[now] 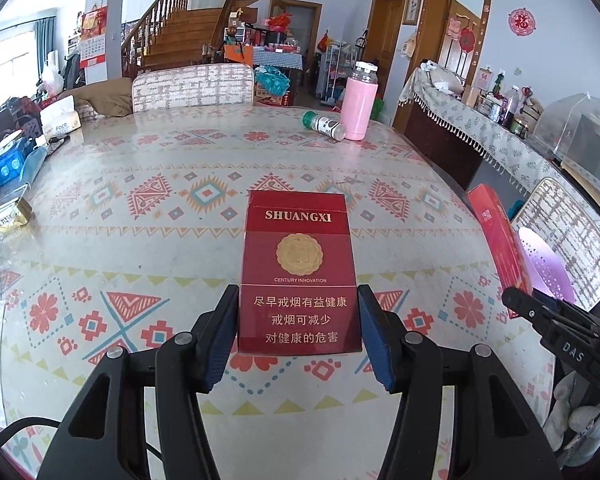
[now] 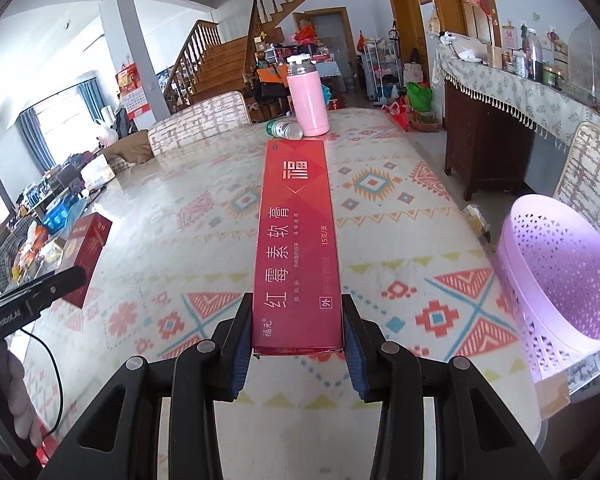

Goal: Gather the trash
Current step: 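Carry the red carton and SHUANGXI pack toward the pink basket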

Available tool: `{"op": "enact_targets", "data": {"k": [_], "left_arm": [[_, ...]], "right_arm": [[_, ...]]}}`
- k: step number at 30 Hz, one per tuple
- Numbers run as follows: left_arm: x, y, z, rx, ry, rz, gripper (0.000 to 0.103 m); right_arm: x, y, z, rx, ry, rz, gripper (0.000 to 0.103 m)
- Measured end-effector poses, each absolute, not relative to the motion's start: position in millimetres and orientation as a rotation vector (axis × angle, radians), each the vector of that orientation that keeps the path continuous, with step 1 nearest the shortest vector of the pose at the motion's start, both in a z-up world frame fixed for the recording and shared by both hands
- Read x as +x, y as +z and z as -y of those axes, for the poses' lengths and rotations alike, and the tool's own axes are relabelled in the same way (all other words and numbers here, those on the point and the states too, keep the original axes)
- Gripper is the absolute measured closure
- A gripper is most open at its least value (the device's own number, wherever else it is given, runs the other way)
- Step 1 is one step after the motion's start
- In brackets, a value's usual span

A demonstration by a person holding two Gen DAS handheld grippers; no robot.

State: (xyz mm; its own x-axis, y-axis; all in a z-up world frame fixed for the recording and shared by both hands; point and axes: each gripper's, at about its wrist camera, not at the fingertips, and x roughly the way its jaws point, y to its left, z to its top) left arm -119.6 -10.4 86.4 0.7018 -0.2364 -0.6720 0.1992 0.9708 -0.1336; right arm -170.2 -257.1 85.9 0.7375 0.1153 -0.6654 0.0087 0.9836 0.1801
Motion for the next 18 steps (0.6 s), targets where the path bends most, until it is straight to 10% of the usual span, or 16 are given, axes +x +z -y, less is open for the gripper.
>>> {"op": "enact_targets", "data": {"k": [18], "left_arm": [[-125.4, 84.0, 14.0, -0.020, -0.215, -0.755, 0.047]], "right_arm": [[-193.4, 88.0, 252.1, 0.179, 0.047, -0.742, 0.060]]}}
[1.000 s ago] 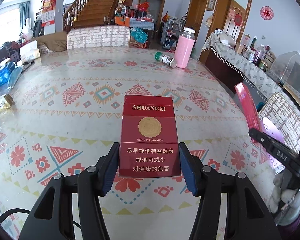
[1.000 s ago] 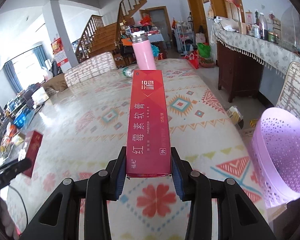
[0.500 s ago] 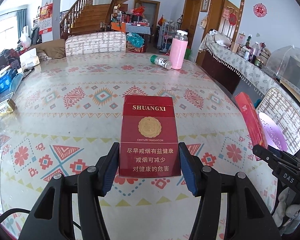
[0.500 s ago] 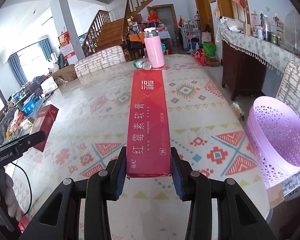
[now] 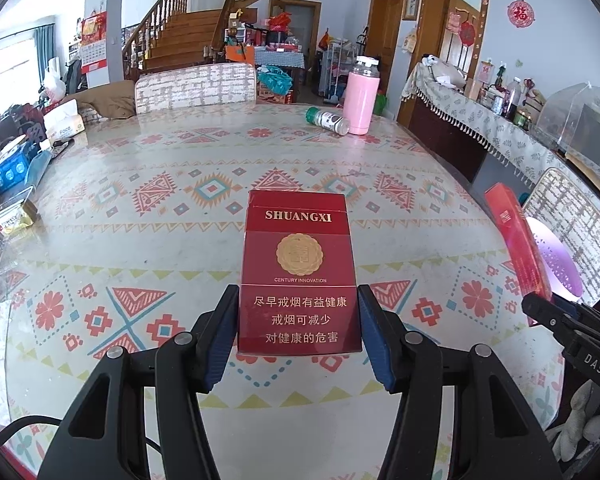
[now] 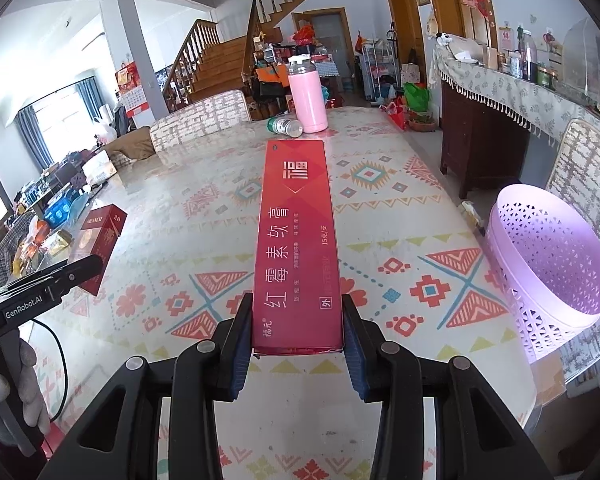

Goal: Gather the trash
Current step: 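Carry the red carton and SHUANGXI pack toward the pink basket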

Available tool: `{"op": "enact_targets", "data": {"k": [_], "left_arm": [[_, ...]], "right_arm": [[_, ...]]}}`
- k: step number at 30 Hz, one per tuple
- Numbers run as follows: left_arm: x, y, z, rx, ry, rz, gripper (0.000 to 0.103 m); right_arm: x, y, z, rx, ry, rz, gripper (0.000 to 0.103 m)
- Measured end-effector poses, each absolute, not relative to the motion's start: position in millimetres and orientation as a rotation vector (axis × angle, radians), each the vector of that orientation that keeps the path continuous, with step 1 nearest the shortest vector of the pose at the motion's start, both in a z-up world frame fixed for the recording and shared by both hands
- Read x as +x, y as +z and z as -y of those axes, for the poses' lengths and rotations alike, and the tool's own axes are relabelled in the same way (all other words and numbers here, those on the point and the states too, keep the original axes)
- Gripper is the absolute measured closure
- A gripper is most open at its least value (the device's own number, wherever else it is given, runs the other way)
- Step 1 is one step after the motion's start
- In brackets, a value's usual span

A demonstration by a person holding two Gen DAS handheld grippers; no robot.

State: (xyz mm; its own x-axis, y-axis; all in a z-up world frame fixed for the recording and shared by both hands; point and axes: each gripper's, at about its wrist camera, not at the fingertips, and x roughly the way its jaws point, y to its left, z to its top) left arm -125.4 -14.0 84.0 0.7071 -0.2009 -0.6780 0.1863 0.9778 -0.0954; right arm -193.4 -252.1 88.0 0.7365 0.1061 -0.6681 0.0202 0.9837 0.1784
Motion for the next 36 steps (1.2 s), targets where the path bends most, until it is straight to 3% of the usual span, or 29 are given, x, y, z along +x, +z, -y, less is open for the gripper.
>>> {"op": "enact_targets", "data": {"k": [36], "left_arm": [[-112.3, 65.9, 70.0, 0.161, -0.164, -0.742, 0.047]], "right_arm": [[-201.1, 63.0, 298.7, 0.256, -0.033, -0.738, 0.060]]}}
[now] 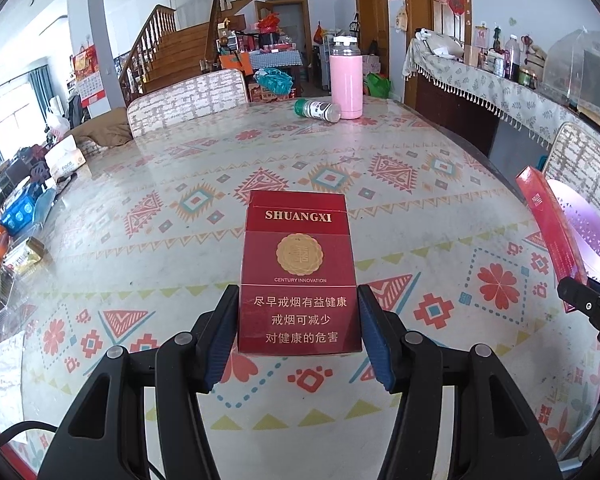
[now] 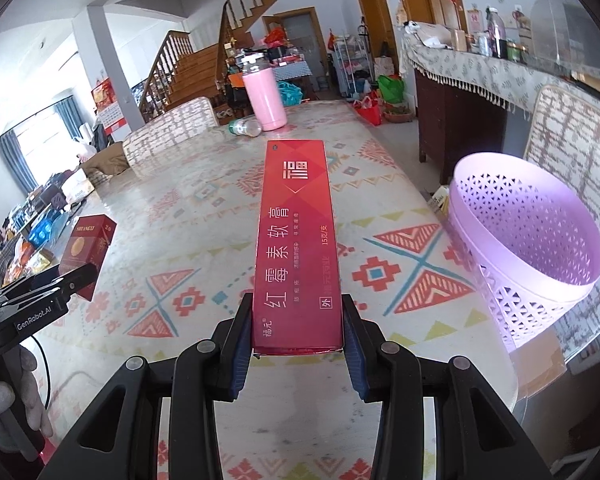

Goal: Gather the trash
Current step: 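Carry the red carton and SHUANGXI pack toward the pink basket, then lower both boxes into the pink basket and open both tools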

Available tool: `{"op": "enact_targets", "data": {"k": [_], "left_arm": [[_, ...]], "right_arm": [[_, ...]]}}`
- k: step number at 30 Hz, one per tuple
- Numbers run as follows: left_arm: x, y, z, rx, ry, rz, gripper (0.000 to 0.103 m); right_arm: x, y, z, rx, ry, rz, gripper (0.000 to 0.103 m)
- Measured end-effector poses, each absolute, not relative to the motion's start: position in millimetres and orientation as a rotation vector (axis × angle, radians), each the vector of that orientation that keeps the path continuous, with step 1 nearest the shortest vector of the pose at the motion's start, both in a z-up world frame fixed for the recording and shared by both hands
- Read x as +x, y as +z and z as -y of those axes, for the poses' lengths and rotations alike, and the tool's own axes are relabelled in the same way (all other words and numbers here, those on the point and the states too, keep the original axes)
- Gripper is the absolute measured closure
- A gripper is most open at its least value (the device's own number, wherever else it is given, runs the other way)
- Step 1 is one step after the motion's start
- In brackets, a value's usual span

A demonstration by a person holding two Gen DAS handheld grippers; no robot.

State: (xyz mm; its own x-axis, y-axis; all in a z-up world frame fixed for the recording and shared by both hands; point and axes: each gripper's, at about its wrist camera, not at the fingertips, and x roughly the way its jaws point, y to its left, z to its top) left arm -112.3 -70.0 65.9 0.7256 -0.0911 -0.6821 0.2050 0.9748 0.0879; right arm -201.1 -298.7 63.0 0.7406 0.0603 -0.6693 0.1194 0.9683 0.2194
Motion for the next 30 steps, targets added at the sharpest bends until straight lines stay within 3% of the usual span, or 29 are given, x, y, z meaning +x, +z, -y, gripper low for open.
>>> {"op": "enact_targets", "data": {"k": [30], "left_arm": [[-99.7, 80.7, 186.9, 0.310, -0.343, -0.698, 0.047]], "right_arm": [[-228.6, 69.6, 408.5, 0.381, -0.216, -0.674, 0.060]]}}
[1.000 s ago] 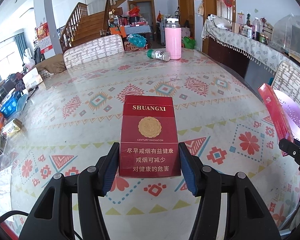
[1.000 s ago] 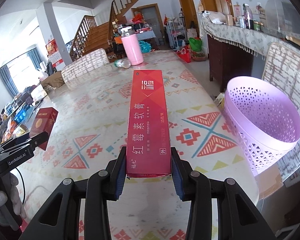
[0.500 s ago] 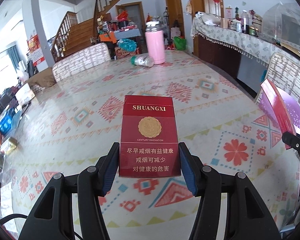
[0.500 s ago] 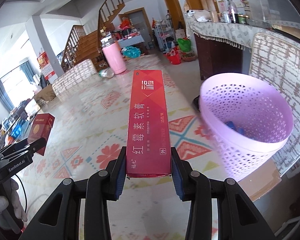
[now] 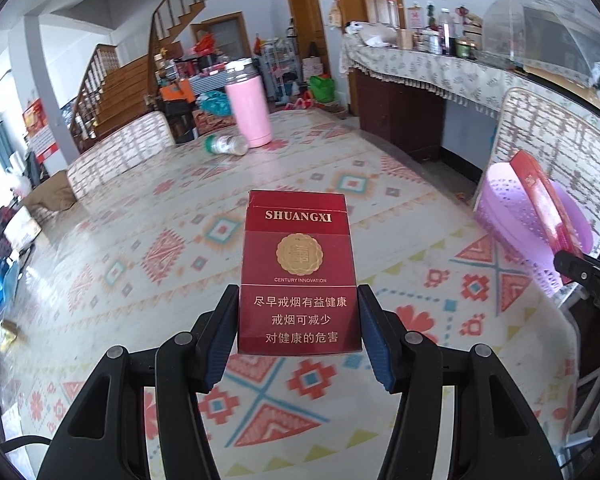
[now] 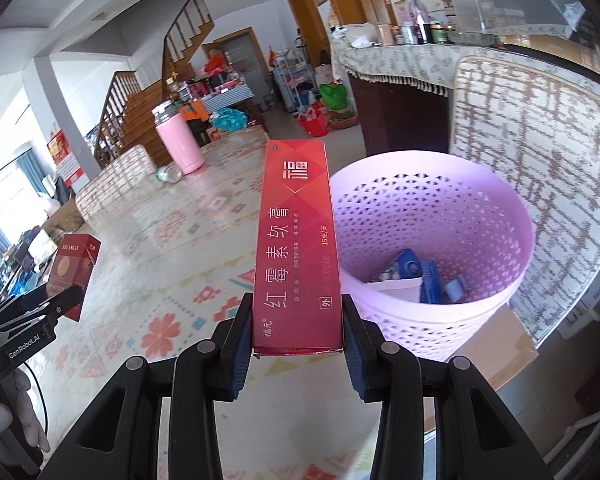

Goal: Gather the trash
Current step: 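Lower both boxes into the pink basket and open both tools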

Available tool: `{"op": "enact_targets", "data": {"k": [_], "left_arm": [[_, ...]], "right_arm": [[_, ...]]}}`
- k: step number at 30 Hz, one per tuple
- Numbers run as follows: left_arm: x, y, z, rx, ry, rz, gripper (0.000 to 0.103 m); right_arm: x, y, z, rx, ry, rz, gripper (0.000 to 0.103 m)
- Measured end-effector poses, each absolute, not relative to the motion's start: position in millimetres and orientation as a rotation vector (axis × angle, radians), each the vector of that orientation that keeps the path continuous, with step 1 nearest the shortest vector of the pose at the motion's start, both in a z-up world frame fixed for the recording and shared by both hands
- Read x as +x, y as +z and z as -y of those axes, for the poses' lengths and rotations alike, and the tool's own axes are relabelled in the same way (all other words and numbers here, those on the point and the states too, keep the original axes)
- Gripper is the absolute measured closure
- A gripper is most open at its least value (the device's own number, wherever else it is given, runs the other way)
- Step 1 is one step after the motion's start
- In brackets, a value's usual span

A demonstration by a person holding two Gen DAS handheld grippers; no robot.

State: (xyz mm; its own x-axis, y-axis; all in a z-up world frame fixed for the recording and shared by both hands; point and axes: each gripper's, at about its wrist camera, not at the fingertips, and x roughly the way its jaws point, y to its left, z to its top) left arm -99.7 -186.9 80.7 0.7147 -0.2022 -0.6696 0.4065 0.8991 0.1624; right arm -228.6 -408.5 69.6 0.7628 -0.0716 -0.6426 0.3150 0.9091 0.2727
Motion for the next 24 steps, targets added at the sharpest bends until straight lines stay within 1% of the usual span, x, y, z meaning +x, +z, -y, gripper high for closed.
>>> {"op": "enact_targets", "data": {"k": [9, 16, 24], "left_arm": [[-97.5, 96.9, 238.5, 0.330, -0.484, -0.688, 0.047], [-94.8, 112.4, 294.2, 0.336, -0.610, -0.675, 0.047], [-88.6, 107.1, 359.0, 0.356, -0.720, -0.708, 0.047]], "right_arm": [[-242.5, 71.2, 444.5, 0.409, -0.298, -0.657, 0.060], [-253.2, 73.1, 475.3, 0.414, -0.366, -0.651, 0.060], [-255.0, 74.3, 502.5, 0.417, -0.406, -0.660, 0.060]]}}
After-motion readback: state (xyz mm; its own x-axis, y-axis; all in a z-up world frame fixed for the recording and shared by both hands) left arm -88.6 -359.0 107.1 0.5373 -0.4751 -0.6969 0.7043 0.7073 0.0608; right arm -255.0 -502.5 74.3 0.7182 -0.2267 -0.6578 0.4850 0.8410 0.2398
